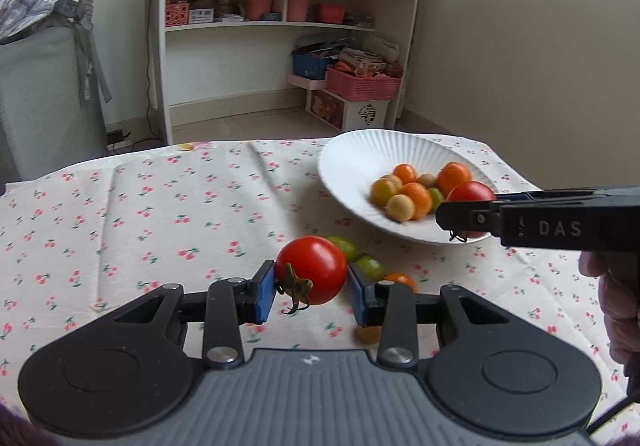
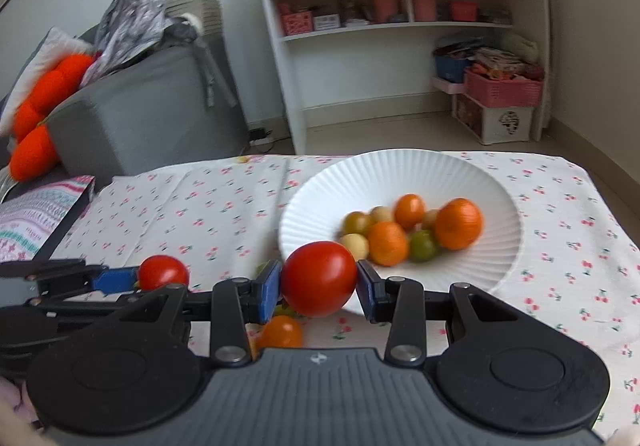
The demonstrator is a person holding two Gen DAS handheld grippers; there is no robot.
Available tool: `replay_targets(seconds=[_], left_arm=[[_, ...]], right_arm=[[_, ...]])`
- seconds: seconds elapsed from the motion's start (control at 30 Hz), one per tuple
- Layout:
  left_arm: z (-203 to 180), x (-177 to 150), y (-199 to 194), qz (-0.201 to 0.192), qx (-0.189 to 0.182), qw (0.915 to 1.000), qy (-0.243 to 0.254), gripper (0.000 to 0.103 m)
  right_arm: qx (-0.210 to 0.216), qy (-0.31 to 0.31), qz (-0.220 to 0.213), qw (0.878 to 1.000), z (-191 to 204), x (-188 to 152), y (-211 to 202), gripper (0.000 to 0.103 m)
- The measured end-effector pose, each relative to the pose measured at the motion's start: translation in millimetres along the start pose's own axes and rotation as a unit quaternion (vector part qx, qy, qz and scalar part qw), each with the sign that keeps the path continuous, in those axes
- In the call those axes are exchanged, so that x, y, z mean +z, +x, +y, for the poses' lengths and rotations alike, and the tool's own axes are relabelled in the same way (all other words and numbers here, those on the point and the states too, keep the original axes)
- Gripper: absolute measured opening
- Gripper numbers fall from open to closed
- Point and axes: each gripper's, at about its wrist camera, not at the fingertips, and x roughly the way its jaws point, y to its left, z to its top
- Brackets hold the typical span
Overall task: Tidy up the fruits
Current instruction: 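Carry both red tomatoes onto the white plate and open both grippers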
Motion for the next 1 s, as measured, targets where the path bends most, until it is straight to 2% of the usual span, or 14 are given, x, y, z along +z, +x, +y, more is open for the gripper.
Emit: replay_targets(seconds=[0.33, 0.47, 0.8, 1.0], left_arm=[[-33.0, 9.1, 14.9, 0.003, -0.015, 0.9993, 0.035, 0.026], [-37.6, 20.8, 28.1, 0.006, -0.019, 0.9990, 0.040, 0.026], [-43.7, 65.2, 81.0, 0.010, -0.040, 0.9983, 0.042, 0.026], [-48.7, 82.2, 116.5, 0.015, -0.051, 0.9974, 0.049, 0.026]], right_arm=[[-0.028, 0.031, -0.005, 0.999, -37.7, 2.3, -3.2, 0.037], [-0.038, 0.022, -0.006, 0.999, -46.9, 10.3, 2.5, 0.037], [-0.024, -0.001, -0.005, 1.000, -71.0, 42.2, 36.0, 0.037], [-0.025, 0.025, 0.006, 0.999, -90.1, 50.9, 60.2, 0.037]])
